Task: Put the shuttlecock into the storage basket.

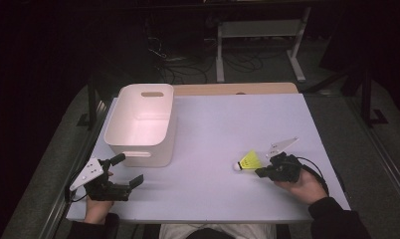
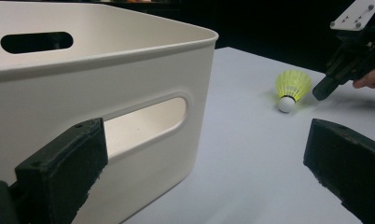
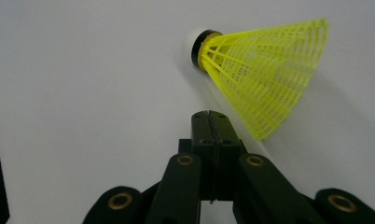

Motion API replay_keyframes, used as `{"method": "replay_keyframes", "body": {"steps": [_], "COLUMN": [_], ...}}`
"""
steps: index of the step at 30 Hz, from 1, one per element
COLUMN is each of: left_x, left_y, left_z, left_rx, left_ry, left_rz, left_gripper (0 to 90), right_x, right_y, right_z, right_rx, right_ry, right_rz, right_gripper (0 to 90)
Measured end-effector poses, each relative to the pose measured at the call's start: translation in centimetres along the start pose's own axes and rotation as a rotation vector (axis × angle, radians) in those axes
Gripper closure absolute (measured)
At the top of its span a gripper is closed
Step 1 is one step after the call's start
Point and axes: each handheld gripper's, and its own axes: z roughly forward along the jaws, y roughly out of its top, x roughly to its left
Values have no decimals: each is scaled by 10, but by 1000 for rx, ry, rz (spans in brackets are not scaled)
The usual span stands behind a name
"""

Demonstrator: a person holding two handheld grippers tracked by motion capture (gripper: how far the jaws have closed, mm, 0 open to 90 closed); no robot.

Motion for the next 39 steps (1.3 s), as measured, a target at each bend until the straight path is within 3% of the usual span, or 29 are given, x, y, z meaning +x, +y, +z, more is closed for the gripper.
{"method": "replay_keyframes", "body": {"steps": [10, 39], "left_x": [0, 0], "left_y": [0, 0], "left_z": [0, 0], "left_rx": [2, 3], "left_ry": [-3, -7], "left_rz": [0, 3], "left_gripper": [0, 0], "right_x": [-7, -23], "right_y": [1, 12], "right_z": [0, 6], "right_rx": [-5, -11], "right_ry": [-22, -11], "right_rz": [9, 2], "right_gripper": [885, 885]}}
